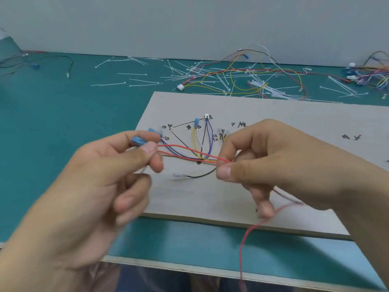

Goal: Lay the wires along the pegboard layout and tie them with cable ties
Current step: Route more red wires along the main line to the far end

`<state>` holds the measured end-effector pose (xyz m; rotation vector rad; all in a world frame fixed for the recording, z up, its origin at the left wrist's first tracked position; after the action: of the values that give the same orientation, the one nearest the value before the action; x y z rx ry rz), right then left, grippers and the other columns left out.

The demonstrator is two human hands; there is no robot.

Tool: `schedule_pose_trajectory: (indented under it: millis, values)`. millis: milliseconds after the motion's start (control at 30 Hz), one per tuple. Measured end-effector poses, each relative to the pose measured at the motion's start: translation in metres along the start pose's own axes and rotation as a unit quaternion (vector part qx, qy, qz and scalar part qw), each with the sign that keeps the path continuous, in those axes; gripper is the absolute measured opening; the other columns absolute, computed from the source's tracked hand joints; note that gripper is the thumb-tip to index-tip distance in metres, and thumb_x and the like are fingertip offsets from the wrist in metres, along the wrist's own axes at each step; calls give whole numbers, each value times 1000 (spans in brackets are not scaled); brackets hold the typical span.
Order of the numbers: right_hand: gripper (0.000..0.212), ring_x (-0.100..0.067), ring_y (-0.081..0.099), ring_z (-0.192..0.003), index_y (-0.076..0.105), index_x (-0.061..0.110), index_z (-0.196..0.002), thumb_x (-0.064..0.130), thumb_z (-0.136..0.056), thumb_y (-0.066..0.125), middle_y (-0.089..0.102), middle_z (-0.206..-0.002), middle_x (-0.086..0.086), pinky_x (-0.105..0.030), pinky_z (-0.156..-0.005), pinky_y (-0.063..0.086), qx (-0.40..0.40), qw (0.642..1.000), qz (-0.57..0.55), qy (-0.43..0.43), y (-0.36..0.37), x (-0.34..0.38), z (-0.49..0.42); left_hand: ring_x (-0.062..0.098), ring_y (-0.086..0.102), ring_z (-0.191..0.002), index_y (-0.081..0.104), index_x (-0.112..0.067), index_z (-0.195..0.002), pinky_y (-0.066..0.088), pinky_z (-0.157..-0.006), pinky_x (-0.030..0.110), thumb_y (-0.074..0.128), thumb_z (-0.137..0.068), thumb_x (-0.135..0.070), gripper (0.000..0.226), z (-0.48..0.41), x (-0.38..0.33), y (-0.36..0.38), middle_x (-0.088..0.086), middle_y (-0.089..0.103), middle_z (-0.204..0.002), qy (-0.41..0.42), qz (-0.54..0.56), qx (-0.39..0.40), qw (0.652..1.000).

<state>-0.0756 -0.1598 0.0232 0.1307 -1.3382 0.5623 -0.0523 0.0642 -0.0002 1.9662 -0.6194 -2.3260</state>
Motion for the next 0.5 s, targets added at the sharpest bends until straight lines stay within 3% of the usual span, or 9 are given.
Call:
schedule_pose_trajectory:
  millis: [67,167,267,333,400,500]
  values:
    - [11,-16,43,-29,68,7,-86,13,-91,75,48,-44,-2,-33,-44,53,-8,999,-38,5,-4,-8,3,3,28,-25,75,-10,-97,42,-41,16,84,-74,-36,36,0,-5,-15,7,63,-72,8,-54,33,998]
    - [8,-12,42,-29,71,7,-95,13,-91,73,51,-46,-2,-32,-43,53,64,995,-70,5,-4,-11,10,7,34,-26,75,-7,-98,45,-41,22,87,-70,-44,48,0,0,-23,14,68,-76,13,-106,56,993]
    - [33,-9,48,-37,70,6,-117,20,-88,71,59,-62,-9,-26,-46,52,187,974,-129,16,-4,-11,19,10,38,-28,76,-9,-97,42,-39,20,88,-68,-45,48,-3,6,-24,16,70,-79,17,-102,47,994]
    - [57,-8,48,-45,60,-1,-133,29,-87,73,60,-73,-14,-22,-47,49,223,955,-195,10,-8,-12,22,11,39,-30,77,-10,-96,40,-39,20,86,-68,-46,47,-7,5,-28,15,72,-81,26,-114,34,993]
    - [67,-7,46,-49,53,-6,-140,28,-86,75,61,-81,-18,-19,-45,45,200,946,-253,-9,-16,-13,24,12,40,-32,77,-11,-97,40,-40,19,86,-67,-49,49,-10,4,-34,13,72,-81,36,-138,23,990]
    - [44,-2,38,-41,67,3,-127,17,-86,75,67,-83,-15,-10,-42,35,62,977,-203,-30,-33,-20,22,10,35,-31,76,-12,-101,40,-47,19,91,-63,-57,61,-13,5,-44,13,65,-74,18,-152,38,988]
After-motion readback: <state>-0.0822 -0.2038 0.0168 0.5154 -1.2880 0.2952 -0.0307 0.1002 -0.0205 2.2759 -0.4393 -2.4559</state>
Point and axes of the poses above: each hand's wrist, its own z-axis away from the middle knuckle, its own y-axis out of the palm, x = y × z, the point moved 5 cm from there along -z, towards the middle knuckle
